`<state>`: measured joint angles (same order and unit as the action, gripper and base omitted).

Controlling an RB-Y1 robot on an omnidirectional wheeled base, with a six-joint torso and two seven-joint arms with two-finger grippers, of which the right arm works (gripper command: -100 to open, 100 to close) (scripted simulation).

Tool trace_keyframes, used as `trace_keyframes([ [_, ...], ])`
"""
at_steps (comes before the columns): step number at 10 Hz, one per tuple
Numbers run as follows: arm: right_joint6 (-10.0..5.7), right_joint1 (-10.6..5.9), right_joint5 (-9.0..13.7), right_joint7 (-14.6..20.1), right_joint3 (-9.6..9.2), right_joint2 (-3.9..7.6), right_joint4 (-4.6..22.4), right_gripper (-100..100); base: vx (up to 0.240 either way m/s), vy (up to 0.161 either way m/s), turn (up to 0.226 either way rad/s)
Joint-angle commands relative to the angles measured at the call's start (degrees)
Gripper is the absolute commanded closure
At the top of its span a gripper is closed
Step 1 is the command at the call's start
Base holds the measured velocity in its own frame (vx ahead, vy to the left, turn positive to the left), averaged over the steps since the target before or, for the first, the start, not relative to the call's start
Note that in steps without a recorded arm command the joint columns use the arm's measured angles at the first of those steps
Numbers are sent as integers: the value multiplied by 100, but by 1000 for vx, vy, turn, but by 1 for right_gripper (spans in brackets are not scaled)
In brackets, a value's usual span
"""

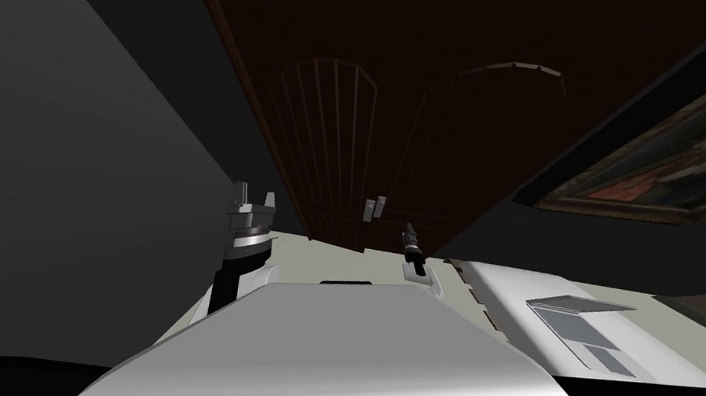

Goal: Pull the door open

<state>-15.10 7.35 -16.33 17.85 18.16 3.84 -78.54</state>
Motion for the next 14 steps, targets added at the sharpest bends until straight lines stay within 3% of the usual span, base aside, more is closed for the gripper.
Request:
trace_keyframes([
  [1, -72, 14, 34, 3, 163, 111, 162, -100, -37, 11, -33],
  [4, -69, 134, 139, 90, 481, 427, 285, -100, 17, 30, -15],
  [7, -94, 139, 227, 180, 639, 620, 386, -100, 104, 23, 44],
  [10, -135, 45, 264, 237, 586, 633, 427, -100, 191, -20, 94],
  [14, -216, -211, 261, 286, 257, 448, 418, -100, 202, -27, 156],
])
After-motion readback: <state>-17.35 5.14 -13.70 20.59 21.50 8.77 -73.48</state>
